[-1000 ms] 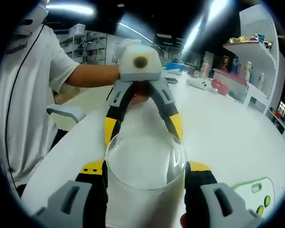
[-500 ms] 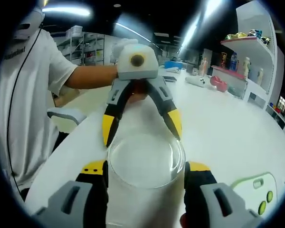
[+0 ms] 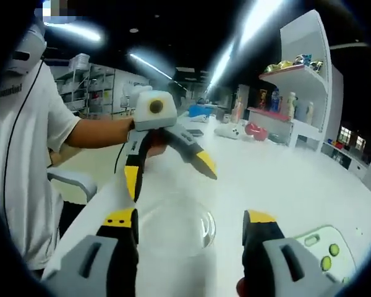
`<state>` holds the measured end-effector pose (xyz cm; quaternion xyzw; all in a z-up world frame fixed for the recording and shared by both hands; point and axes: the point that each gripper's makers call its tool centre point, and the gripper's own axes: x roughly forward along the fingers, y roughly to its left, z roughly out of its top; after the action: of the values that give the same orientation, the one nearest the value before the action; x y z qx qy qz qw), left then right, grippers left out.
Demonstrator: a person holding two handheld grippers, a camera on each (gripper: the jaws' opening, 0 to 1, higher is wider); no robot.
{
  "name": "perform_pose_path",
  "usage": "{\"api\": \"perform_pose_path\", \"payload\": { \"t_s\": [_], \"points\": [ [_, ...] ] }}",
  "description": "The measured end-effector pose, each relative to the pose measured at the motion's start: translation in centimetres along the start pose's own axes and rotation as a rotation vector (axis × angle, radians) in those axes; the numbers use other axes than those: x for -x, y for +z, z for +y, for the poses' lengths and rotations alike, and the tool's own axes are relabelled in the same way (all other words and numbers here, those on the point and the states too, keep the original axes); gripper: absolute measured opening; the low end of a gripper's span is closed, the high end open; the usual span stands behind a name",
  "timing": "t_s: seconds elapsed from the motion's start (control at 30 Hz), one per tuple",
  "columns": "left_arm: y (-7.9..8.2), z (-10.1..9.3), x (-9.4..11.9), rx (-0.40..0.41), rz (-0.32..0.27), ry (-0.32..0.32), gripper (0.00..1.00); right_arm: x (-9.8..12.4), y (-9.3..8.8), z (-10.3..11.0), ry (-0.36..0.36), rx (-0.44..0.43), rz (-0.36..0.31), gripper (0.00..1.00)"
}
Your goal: Open the petri dish lid, add cucumber slices into the petri dish, and close the lid
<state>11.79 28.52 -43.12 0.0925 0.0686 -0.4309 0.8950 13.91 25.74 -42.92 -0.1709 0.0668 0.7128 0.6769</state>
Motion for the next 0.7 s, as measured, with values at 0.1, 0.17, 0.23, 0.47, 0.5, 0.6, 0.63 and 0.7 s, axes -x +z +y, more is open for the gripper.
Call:
{"api": "perform_pose_path", "payload": {
  "t_s": [0.1,0.17,0.23,0.47,0.5,0.6,0.63,0.7],
  "points": [
    [0.7,0.4,0.1,-0.005,-0.009,0.045,0.69,1.2,1.2,-1.2,-0.105,-0.005,-0.051,0.68],
    [1.2,0.2,0.1,-0.010,-0.021,0.055,0.70,2.0,2.0,-1.5,-0.159,0.026,-0.086,0.68],
    [2.0,0.4,0.0,-0.014,-0.047,0.092,0.70,2.8,2.8,-1.8,-0.218,-0.005,-0.133,0.70],
    [4.3,2.2,0.2,-0.039,-0.102,0.270,0.72,6.2,4.2,-3.6,-0.450,-0.013,-0.224,0.70],
    [4.4,2.4,0.3,-0.045,-0.099,0.296,0.72,7.2,4.5,-4.1,-0.504,-0.024,-0.245,0.70],
    [5.4,2.7,0.7,-0.049,-0.135,0.346,0.73,9.7,5.2,-4.3,-0.595,-0.012,-0.283,0.71],
    [5.7,2.9,0.9,-0.056,-0.139,0.381,0.74,10.9,5.5,-4.4,-0.635,-0.013,-0.300,0.71],
    [6.1,3.3,1.3,-0.060,-0.150,0.430,0.75,12.9,5.6,-4.6,-0.702,-0.028,-0.329,0.71]
  ]
}}
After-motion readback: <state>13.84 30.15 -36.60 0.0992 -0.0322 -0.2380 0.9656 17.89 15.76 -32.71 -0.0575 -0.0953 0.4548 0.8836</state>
